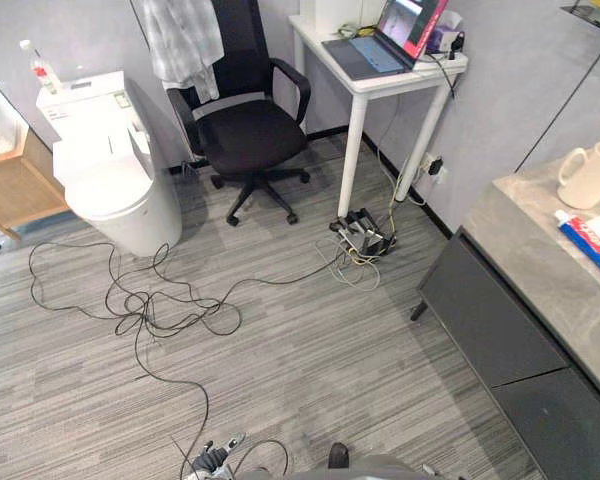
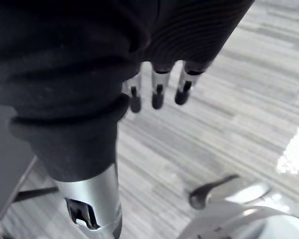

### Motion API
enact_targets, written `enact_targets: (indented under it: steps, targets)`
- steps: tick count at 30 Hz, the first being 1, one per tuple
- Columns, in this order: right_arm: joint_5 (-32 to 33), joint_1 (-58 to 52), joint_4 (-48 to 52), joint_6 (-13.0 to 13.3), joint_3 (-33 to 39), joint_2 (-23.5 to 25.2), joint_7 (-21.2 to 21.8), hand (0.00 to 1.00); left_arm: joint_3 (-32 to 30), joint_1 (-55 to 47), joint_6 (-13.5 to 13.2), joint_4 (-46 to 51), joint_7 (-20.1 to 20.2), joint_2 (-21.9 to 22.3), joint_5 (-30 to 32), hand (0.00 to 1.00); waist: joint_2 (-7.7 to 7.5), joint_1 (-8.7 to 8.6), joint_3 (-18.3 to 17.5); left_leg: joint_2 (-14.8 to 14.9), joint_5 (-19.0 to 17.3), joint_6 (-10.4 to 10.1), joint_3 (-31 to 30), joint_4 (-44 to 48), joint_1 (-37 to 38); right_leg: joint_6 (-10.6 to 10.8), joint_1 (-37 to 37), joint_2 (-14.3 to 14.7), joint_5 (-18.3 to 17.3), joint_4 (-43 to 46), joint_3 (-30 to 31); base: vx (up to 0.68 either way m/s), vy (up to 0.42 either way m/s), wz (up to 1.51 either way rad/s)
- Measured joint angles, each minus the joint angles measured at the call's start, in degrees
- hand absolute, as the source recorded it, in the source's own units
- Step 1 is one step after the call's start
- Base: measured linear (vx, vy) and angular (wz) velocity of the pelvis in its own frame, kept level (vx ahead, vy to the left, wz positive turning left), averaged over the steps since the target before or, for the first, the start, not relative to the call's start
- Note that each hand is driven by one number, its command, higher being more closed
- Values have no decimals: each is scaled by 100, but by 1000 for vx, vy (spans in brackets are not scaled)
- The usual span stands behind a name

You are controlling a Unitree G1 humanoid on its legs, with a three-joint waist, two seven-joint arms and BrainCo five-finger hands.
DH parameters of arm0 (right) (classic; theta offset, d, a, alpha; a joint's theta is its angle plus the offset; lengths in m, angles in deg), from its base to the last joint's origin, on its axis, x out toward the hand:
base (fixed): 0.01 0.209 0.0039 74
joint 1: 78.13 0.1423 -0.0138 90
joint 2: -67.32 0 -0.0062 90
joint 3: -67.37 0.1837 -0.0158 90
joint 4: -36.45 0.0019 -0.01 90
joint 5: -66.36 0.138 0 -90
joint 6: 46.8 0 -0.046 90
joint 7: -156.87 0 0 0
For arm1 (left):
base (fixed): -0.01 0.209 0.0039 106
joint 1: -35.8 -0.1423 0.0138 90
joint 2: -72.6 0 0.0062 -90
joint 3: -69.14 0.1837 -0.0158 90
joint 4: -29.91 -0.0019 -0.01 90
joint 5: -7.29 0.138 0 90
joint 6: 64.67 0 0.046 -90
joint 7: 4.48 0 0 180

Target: Organize washtable

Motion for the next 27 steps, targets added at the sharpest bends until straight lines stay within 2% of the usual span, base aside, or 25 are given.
enact_targets:
  steps: [2, 3, 4, 6, 7, 8, 10, 12, 13, 15, 16, 18, 19, 20, 21, 22, 23, 24, 25, 26, 27]
  targets:
    - [3, 8, 95, 2, -11, 16, -1, 0, 21, -28, -2, -5, -4, -23, 38, 0, 22, 6, 17, 20, -15, 21, 489, -27, 160, 117, -161, 8, 83, 148, 46, -15, 131, -99]
    - [5, 23, 176, 25, -17, 40, -1, 0, 71, -28, -2, -6, -4, -25, 70, 0, 41, -12, 28, 65, -18, 29, 822, -27, 216, 49, -395, -33, -37, 450, -346, -107, 79, -125]
    - [5, 18, 244, 25, -18, 50, -6, 0, 220, 5, 7, -4, 1, -30, 171, 0, 59, -34, 38, 67, -59, 92, 1173, -46, 262, -67, -665, -283, -249, 889, -1245, -93, 52, -127]
    - [5, 16, 279, 23, -25, 49, -15, 0, 485, 53, 26, -8, 16, -81, 354, 0, 85, -57, 56, 76, -67, 95, 1730, -183, 413, -112, -952, -618, -272, 1194, -2267, -81, 57, -135]
    - [3, 12, 288, 23, -20, 48, -30, 0, 538, 92, 41, -11, 12, -91, 485, 0, 98, -74, 66, 97, -80, 73, 2056, -245, 513, -118, -1092, -741, -266, 1185, -2668, -54, 25, -141]
    - [2, 5, 295, 22, -18, 48, -41, 0, 564, 151, 45, -14, 10, -93, 526, 0, 104, -82, 73, 122, -103, 34, 2180, -246, 562, -116, -1158, -792, -265, 1149, -2817, 23, -81, -136]
    - [1, -3, 333, -13, -4, 47, -65, 0, 748, 303, 66, -64, 10, -83, 681, 0, 151, -93, 154, 225, -216, -228, 2686, -263, 837, -179, -1325, -1006, -201, 1012, -3490, 87, -154, -120]
    - [2, 4, 341, -28, 12, 32, -107, 0, 780, 354, 67, -66, 10, -84, 693, 0, 190, -96, 180, 297, -190, -407, 2982, -332, 1018, -457, -1297, -1048, -54, 1236, -3855, 184, -218, -73]
    - [-1, -5, 379, -27, 13, 14, -137, 0, 918, 585, 65, -53, 19, -38, 755, 0, 285, -191, 254, 424, -51, -631, 3140, -335, 1084, -441, -1287, -977, -342, 1505, -3955, 229, -242, -34]
    - [-1, -2, 378, -51, 58, -70, -146, 0, 895, 687, 35, 5, 30, 119, 796, 0, 416, -164, 320, 546, 49, -779, 3252, -228, 1235, -488, -1281, -949, -670, 1863, -3827, 253, -237, -30]
    - [3, -1, 391, -48, 67, -140, -117, 0, 834, 681, 48, -6, 28, 191, 787, 0, 471, -176, 309, 844, 53, -786, 3276, 390, 1303, -496, -1158, -871, -908, 2005, -3720, 336, -314, -53]
    - [4, -14, 475, -48, 71, -80, -124, 0, 575, 648, 70, 14, 24, 281, 755, 0, 499, -162, 307, 1433, 114, -831, 3159, 1650, 1202, -519, -916, -671, -983, 1874, -3675, 270, -263, -58]
    - [20, -1, 580, -30, 50, -74, -149, 0, 361, 576, 69, 65, 32, 371, 649, 0, 543, -120, 303, 1966, 329, -509, 2819, 2848, 941, -570, -648, -415, -1015, 1565, -3515, 207, -231, -83]
    - [71, 39, 678, -8, -15, -76, -153, 0, 279, 472, 57, 122, 51, 430, 604, 0, 568, -42, 278, 2276, 452, -126, 2453, 3685, 664, -593, -539, -206, -1027, 1338, -3281, 189, -205, -110]
    - [54, 80, 764, 6, -89, -114, -157, 0, 233, 414, 38, 150, 73, 457, 557, 0, 640, 16, 227, 2424, 318, 60, 1903, 4456, 261, -638, -465, -33, -1049, 1182, -3052, 187, -149, -128]
    - [107, 172, 809, 50, -286, -204, -168, 0, 212, 391, 15, 139, 93, 392, 539, 0, 643, 41, 233, 2392, 229, 118, 1251, 5177, -252, -661, -333, 126, -1060, 1027, -2728, 161, -66, -122]
    - [143, 253, 863, 42, -403, -209, -208, 0, 193, 365, -15, 168, 90, 345, 521, 0, 591, 83, 250, 2351, 190, 96, 1035, 5410, -437, -672, -256, 179, -1055, 956, -2530, 254, -21, -157]
    - [154, 331, 1084, 55, -735, -175, -264, 0, 187, 302, -21, 177, 89, 221, 465, 0, 524, 203, 265, 2235, -51, 108, 776, 5699, -746, -711, -84, 296, -1033, 817, -2078, 258, 63, -200]
    - [191, 485, 1227, 87, -1035, -136, -272, 0, 186, 151, -82, 203, 61, 121, 416, 0, 414, 300, 270, 2185, -281, 142, 739, 5767, -980, -729, 86, 354, -1021, 724, -1548, 267, 102, -212]
    - [191, 520, 1257, 122, -1213, -112, -272, 0, 180, 84, -169, 266, 57, 62, 367, 0, 357, 335, 272, 2175, -386, 209, 737, 5711, -1092, -717, 158, 350, -1012, 700, -1323, 248, 152, -226]
    - [187, 684, 1276, 185, -1506, -90, -266, 0, 178, 30, -187, 366, 38, -27, 316, 0, 279, 463, 253, 2150, -490, 299, 715, 5363, -1311, -614, 253, 321, -907, 693, -846, 279, 200, -231]
